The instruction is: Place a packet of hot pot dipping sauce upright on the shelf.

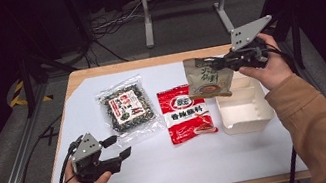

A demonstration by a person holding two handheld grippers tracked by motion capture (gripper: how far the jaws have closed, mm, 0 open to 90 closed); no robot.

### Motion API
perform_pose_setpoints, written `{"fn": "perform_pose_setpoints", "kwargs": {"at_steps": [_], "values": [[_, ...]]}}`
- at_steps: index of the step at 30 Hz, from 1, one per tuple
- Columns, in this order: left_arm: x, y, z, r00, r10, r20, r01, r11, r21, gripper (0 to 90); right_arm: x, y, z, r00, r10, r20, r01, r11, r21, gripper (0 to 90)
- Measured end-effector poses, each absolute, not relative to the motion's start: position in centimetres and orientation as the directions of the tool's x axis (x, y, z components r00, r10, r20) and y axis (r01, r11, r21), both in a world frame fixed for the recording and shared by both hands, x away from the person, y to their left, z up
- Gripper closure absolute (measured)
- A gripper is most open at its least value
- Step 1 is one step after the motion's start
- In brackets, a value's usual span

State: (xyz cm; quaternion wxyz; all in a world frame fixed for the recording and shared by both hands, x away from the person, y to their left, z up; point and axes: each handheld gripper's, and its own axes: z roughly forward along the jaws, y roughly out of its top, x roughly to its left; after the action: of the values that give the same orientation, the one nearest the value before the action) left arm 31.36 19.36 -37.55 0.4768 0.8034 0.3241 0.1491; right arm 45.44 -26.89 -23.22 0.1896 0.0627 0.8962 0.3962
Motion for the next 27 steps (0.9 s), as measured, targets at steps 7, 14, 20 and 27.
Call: {"fn": "perform_pose_setpoints", "kwargs": {"at_steps": [7, 14, 20, 27], "values": [[30.9, 20.3, -37.9, 0.720, 0.690, -0.075, 0.399, -0.323, 0.858, 36.2, 46.7, -28.9, -22.8, -0.908, 0.273, -0.319, -0.056, 0.675, 0.736, 89.8], [30.4, 20.9, -38.3, 0.698, 0.711, -0.085, 0.415, -0.305, 0.857, 36.1, 47.9, -30.9, -22.7, -0.894, 0.292, -0.340, -0.063, 0.669, 0.741, 89.7], [30.3, 21.1, -38.4, 0.692, 0.716, -0.088, 0.420, -0.301, 0.856, 36.1, 49.2, -32.5, -23.3, -0.884, 0.313, -0.348, -0.056, 0.667, 0.743, 89.7], [30.7, 20.8, -38.7, 0.698, 0.711, -0.085, 0.421, -0.312, 0.852, 36.1, 50.2, -33.5, -23.8, -0.866, 0.337, -0.368, -0.049, 0.676, 0.735, 89.7]]}}
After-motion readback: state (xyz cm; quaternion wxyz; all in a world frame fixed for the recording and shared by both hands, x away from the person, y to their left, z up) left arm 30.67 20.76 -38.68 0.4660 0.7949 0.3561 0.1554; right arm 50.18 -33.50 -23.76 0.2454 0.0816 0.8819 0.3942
